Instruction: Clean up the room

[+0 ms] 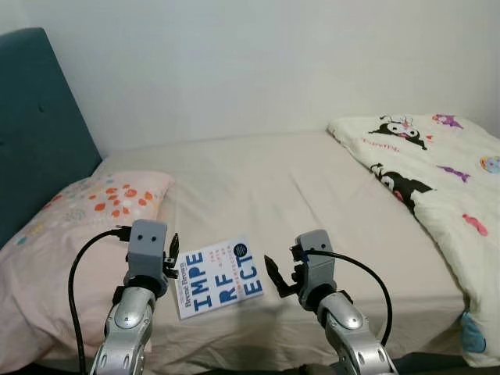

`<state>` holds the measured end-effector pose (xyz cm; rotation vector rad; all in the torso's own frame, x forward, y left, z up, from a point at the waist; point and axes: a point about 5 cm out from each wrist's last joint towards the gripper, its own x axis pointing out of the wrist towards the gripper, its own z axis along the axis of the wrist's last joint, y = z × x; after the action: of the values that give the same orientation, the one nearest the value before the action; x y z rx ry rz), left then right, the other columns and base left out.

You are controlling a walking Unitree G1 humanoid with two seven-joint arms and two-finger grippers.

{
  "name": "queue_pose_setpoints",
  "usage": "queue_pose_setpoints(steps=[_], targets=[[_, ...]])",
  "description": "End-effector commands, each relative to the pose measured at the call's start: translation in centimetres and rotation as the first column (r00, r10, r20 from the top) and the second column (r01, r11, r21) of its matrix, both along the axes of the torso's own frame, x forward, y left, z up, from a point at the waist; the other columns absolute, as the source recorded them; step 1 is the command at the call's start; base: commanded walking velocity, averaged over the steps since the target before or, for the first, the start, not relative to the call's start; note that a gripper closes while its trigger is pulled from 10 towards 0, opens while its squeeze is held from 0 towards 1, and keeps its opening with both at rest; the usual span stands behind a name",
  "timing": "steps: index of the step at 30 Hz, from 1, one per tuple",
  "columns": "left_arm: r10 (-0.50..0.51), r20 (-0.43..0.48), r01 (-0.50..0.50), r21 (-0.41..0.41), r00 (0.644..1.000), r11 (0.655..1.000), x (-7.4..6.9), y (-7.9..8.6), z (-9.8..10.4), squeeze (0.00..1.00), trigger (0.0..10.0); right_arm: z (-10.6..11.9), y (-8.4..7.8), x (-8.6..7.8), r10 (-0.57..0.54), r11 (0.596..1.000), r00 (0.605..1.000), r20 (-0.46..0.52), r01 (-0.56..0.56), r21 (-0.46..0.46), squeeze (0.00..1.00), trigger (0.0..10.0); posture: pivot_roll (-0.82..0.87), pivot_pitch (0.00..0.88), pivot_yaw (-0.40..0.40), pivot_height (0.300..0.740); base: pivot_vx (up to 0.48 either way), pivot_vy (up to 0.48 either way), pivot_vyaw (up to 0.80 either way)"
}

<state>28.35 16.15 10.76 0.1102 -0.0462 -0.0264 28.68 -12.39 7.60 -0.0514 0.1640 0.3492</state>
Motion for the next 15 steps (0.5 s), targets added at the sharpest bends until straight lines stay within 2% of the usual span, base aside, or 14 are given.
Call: queue_pose_setpoints(steps=[1, 15], targets=[[0.009, -0.01, -0.009, 0.014, 1.0, 1.0, -0.18, 0.1, -0.19, 0.0, 10.0, -0.22, 0.18, 0.01, -0.001, 1.0, 1.0, -0.001, 0.001, 0.008, 0.0, 10.0, 0.0, 0.0, 0.01, 0.67, 0.0, 0.0, 0.0], [0.025, -0.008, -0.025, 0.034, 1.0, 0.999, -0.61, 0.2, -0.17, 0.0, 10.0, -0.36, 0.57, -0.03, 0.025, 1.0, 1.0, 0.003, -0.025, 0.01, 0.0, 10.0, 0.0, 0.0, 0.002, 0.72, 0.0, 0.0, 0.0]])
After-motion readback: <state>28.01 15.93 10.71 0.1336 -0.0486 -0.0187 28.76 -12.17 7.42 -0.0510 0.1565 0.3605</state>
